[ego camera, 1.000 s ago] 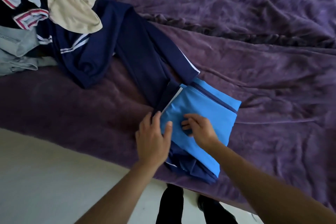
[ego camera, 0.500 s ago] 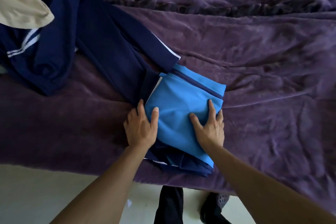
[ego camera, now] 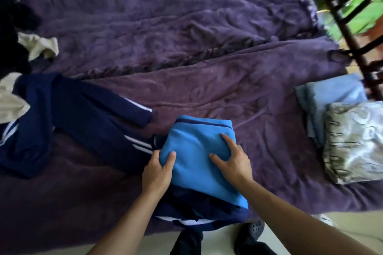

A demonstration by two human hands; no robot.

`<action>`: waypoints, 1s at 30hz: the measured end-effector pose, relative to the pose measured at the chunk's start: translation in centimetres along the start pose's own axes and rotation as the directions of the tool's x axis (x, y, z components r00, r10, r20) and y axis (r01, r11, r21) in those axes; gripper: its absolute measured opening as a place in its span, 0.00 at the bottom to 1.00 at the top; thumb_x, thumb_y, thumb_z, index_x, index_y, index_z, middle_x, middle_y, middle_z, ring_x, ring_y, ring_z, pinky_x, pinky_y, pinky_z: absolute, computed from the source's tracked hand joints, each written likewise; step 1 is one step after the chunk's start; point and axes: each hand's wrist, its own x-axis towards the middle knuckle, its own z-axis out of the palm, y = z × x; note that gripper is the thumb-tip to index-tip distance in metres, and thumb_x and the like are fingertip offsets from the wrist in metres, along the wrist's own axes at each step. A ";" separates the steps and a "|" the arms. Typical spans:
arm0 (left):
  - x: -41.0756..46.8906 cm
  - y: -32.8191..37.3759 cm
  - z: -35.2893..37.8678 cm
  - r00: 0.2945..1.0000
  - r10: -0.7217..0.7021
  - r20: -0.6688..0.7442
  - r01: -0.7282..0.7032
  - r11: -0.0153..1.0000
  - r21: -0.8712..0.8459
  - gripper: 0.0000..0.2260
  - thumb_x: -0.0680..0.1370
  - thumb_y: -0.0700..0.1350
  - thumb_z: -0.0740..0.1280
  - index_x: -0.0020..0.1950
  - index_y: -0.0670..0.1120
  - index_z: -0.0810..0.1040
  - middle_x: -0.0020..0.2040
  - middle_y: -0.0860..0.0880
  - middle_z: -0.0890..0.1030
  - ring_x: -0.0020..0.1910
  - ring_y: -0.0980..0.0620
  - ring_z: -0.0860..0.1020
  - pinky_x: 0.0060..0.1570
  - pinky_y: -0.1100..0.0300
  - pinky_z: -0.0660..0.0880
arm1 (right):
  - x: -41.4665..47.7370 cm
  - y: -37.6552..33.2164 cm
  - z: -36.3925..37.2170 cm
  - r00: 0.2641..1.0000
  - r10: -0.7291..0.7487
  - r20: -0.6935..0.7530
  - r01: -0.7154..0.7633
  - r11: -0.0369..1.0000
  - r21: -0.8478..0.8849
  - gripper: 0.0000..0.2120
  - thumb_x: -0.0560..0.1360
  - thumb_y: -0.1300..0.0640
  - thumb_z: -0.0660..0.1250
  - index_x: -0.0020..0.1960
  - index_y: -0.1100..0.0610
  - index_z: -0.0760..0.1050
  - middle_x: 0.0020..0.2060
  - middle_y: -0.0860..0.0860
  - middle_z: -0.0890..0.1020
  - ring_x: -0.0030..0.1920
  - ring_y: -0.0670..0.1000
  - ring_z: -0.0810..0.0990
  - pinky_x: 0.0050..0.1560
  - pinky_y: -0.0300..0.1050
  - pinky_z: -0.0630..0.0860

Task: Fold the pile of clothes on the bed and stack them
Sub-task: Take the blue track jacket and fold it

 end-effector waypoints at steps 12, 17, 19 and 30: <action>-6.2 23.4 17.8 0.971 0.240 -0.022 -0.239 0.951 -0.194 0.10 0.76 0.59 0.63 0.53 0.56 0.75 0.46 0.59 0.81 0.45 0.60 0.79 0.42 0.61 0.74 | 8.0 10.3 -26.4 0.953 -0.151 -0.263 0.164 0.986 0.025 0.35 0.68 0.37 0.70 0.72 0.38 0.61 0.58 0.49 0.75 0.58 0.53 0.76 0.58 0.50 0.74; -11.0 29.8 27.5 0.977 0.197 -0.086 -0.214 0.932 -0.294 0.12 0.77 0.56 0.64 0.58 0.54 0.74 0.48 0.59 0.80 0.46 0.60 0.78 0.44 0.60 0.74 | 10.6 16.1 -37.6 0.939 -0.244 -0.243 0.222 0.968 -0.117 0.35 0.69 0.37 0.70 0.72 0.38 0.61 0.63 0.49 0.75 0.60 0.54 0.76 0.59 0.49 0.73; -12.6 31.2 31.0 0.980 0.185 -0.067 -0.197 0.931 -0.308 0.12 0.78 0.56 0.64 0.59 0.54 0.73 0.51 0.57 0.80 0.48 0.55 0.79 0.49 0.54 0.76 | 11.3 18.5 -41.0 0.939 -0.244 -0.241 0.211 0.965 -0.154 0.34 0.69 0.36 0.69 0.72 0.36 0.61 0.65 0.47 0.74 0.61 0.53 0.75 0.58 0.49 0.73; -14.5 27.8 43.0 0.939 0.168 0.299 -0.249 0.934 0.257 0.35 0.77 0.50 0.67 0.77 0.47 0.51 0.72 0.40 0.63 0.69 0.42 0.67 0.65 0.55 0.65 | 12.7 33.1 -40.0 0.991 0.035 -0.127 -0.098 0.838 -0.536 0.34 0.76 0.38 0.60 0.77 0.43 0.52 0.77 0.56 0.56 0.73 0.58 0.59 0.66 0.52 0.67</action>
